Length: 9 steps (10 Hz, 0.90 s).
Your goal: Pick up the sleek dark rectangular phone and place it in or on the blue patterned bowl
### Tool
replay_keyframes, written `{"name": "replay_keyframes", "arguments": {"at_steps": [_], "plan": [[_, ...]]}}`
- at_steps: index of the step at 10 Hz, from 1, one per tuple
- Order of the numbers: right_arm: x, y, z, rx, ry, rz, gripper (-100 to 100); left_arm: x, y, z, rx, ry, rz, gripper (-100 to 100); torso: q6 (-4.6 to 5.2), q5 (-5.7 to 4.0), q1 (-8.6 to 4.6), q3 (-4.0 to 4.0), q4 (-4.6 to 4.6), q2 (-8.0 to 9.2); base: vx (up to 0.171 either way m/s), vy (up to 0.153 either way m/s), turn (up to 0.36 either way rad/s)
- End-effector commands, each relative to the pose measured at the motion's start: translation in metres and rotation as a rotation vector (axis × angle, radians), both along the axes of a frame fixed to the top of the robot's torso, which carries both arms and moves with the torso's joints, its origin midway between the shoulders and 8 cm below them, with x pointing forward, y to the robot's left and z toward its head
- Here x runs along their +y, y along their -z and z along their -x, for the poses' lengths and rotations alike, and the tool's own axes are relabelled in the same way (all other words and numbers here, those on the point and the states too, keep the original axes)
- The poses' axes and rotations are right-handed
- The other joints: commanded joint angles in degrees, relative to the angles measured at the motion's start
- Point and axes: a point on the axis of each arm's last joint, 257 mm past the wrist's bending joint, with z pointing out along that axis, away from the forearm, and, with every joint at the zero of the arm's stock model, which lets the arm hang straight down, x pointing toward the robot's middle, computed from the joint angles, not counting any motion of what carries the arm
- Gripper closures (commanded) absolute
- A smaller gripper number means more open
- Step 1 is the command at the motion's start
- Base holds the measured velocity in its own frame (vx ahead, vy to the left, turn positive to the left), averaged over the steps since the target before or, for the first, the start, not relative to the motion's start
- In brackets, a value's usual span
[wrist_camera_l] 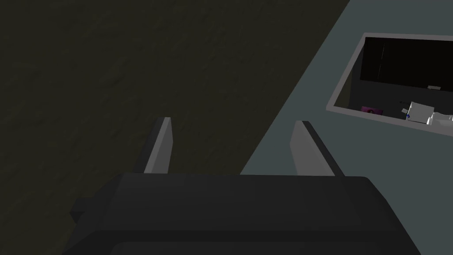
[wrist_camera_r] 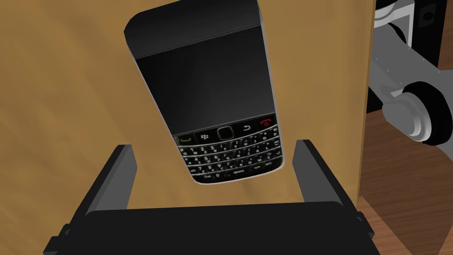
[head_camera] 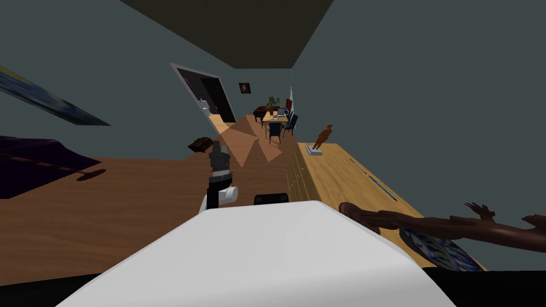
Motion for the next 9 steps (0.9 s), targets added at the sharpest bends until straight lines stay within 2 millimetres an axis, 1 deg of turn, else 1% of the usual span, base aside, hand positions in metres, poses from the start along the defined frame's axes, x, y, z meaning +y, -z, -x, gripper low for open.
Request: {"name": "replay_keyframes", "arguments": {"at_steps": [1, 2, 3, 4, 8, 9], "plan": [[-0.0017, 0.0071, 0.0008, -0.002, 0.001, 0.001, -100, 0.0000, 0.0000, 0.0000, 0.000, 0.000, 0.000, 0, 0.00, 0.00, 0.00, 0.00, 0.00, 0.00, -0.013, 0.014, 0.007], [-0.0021, 0.0127, 0.0009, -0.004, 0.002, 0.002, -100, 0.0000, 0.0000, 0.0000, 0.000, 0.000, 0.000, 0, 0.00, 0.00, 0.00, -0.01, 0.00, -0.01, -0.011, 0.008, 0.020], [-0.0017, 0.0090, 0.0016, -0.002, 0.002, 0.002, -100, 0.0000, 0.0000, 0.0000, 0.000, 0.000, 0.000, 0, 0.03, -0.11, -0.05, 0.05, 0.07, 0.02, 0.000, 0.000, 0.000], [-0.0017, 0.0094, 0.0019, -0.002, 0.002, 0.001, 100, 0.0000, 0.0000, 0.0000, 0.000, 0.000, 0.000, 0, 0.04, -0.16, -0.14, 0.10, 0.11, 0.08, 0.000, 0.000, 0.000], [-0.0014, 0.0095, 0.0014, -0.003, -0.001, 0.000, 100, 0.0000, 0.0000, 0.0000, 0.000, 0.000, 0.000, 0, 0.07, -0.17, -0.21, 0.13, 0.12, 0.14, 0.000, 0.000, 0.003], [-0.0014, 0.0095, 0.0015, -0.003, 0.000, 0.000, 0, 0.0000, 0.0000, 0.0000, 0.000, 0.000, 0.000, 0, 0.06, -0.16, -0.21, 0.13, 0.12, 0.14, 0.000, 0.000, 0.000]]}}
